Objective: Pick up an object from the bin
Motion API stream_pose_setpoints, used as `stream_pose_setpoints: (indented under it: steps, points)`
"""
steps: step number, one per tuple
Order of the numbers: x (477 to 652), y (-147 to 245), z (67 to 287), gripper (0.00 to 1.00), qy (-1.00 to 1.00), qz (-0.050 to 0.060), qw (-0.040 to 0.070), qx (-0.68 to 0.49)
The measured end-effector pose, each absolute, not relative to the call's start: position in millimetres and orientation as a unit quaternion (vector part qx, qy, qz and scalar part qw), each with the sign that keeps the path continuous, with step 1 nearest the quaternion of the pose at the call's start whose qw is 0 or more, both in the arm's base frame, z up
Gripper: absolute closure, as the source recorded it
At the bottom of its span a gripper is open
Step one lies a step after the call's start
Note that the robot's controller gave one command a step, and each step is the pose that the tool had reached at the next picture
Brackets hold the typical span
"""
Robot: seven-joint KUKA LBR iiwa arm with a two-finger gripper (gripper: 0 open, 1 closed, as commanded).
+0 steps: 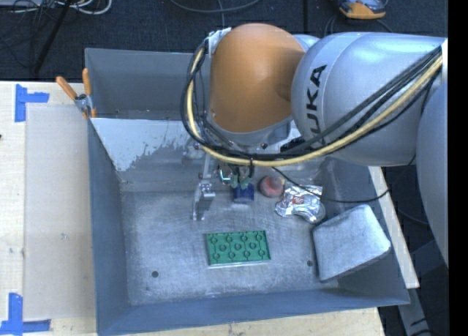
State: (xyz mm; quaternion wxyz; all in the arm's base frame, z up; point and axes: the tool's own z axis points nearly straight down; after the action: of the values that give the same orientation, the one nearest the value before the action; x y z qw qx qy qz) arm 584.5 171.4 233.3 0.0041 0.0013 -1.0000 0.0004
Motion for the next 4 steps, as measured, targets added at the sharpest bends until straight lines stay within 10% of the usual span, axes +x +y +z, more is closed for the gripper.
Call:
stream_pose_setpoints:
  steps: [1, 2, 3, 4]
  points:
    - [584.2, 122, 190, 0.00, -1.000, 0.001, 0.003, 0.010]
    - [515.1, 115, 109, 0.00, -1.000, 0.001, 0.007, -0.020]
    - [561.3, 47, 79, 0.00, -0.997, 0.000, 0.000, 0.082]
    - [560.0, 48, 80, 1.00, -0.997, 0.000, 0.004, 0.082]
